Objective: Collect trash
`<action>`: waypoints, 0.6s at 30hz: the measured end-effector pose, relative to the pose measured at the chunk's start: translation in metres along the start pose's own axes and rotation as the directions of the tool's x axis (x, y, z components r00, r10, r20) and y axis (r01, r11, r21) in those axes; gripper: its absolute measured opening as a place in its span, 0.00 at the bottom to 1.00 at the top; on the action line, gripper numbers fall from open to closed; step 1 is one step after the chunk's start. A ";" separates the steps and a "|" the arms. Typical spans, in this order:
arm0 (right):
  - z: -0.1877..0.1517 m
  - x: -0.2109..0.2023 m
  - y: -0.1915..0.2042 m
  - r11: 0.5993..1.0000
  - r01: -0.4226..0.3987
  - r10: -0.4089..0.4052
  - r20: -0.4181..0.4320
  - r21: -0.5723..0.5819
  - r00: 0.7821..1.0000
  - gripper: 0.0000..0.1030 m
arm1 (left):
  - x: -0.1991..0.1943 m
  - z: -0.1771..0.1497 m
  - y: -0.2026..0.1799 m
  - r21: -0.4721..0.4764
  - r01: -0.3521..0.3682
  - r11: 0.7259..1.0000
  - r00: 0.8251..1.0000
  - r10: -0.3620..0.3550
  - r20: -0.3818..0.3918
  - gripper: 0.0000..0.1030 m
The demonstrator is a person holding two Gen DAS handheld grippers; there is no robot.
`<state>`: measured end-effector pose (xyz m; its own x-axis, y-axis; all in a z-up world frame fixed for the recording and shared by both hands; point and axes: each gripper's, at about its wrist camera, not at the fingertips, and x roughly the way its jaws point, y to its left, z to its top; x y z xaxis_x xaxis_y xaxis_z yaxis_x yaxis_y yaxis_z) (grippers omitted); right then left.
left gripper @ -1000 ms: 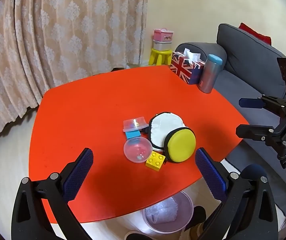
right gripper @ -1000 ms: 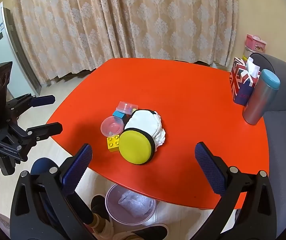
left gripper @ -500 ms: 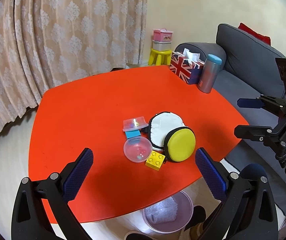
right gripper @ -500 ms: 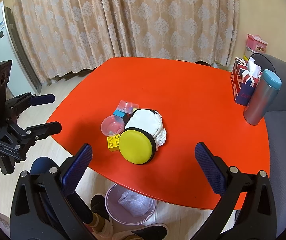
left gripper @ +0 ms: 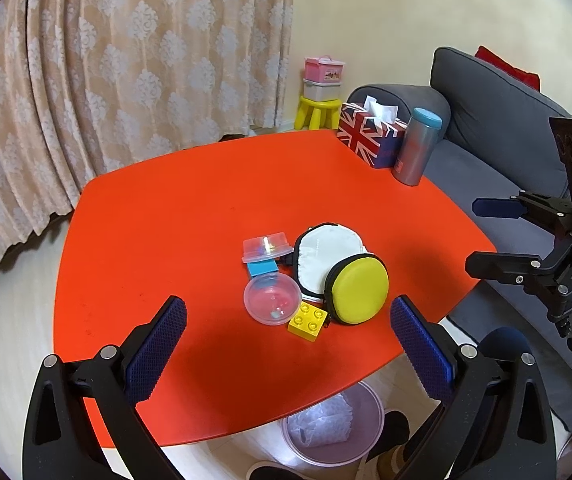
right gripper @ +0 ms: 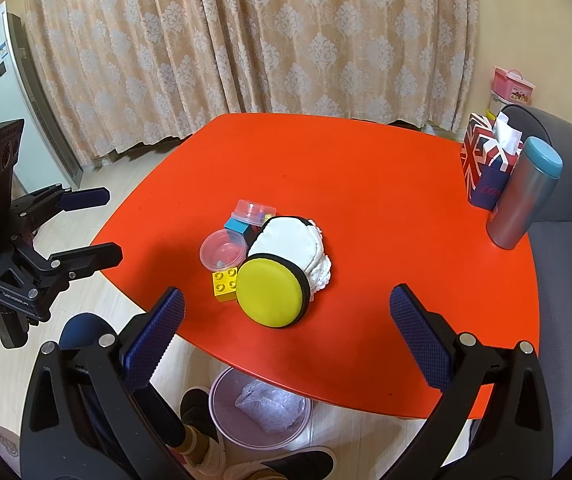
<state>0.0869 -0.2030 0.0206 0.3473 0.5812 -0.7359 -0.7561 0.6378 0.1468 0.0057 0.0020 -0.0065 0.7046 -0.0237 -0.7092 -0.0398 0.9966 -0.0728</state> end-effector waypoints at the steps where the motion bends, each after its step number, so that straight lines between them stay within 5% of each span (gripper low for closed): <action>1: -0.001 0.000 0.000 1.000 0.000 0.000 0.000 0.001 1.000 0.97 | 0.000 0.000 0.000 0.001 0.000 1.000 1.000 0.000 0.000 0.95; 18: -0.001 0.001 0.000 1.000 -0.001 0.001 -0.002 -0.001 1.000 0.97 | 0.002 0.001 -0.001 -0.002 0.005 1.000 1.000 -0.005 -0.003 0.95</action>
<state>0.0873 -0.2027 0.0192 0.3456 0.5808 -0.7370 -0.7570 0.6367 0.1468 0.0076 0.0009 -0.0069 0.7030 -0.0293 -0.7106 -0.0377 0.9962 -0.0784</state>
